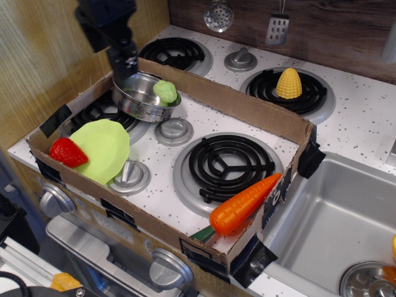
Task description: Take broccoli out of pan
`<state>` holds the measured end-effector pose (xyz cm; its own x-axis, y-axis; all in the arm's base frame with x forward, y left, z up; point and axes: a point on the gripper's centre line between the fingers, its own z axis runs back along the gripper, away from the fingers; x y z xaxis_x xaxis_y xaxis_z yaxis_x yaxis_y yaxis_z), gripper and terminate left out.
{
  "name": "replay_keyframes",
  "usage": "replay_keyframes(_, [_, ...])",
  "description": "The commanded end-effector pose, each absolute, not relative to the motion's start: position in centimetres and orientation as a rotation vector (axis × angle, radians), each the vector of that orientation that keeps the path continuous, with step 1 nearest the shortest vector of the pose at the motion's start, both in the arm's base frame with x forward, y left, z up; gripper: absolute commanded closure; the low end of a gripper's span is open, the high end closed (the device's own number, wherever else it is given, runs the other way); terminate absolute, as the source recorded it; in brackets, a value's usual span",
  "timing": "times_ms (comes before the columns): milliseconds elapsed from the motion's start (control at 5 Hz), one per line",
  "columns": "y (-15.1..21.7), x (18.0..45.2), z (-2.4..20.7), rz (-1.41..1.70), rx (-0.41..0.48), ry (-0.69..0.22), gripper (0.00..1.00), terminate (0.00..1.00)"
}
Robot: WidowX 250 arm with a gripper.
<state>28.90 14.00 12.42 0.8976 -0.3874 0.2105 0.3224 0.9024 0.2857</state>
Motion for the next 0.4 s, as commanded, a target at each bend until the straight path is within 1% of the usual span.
replay_keyframes(0, [13.8, 32.1, 12.8, -0.406, 0.246, -0.308, 0.00, 0.00])
replay_keyframes(200, [14.1, 32.6, 10.8, -0.410, 0.213, -0.333, 0.00, 0.00])
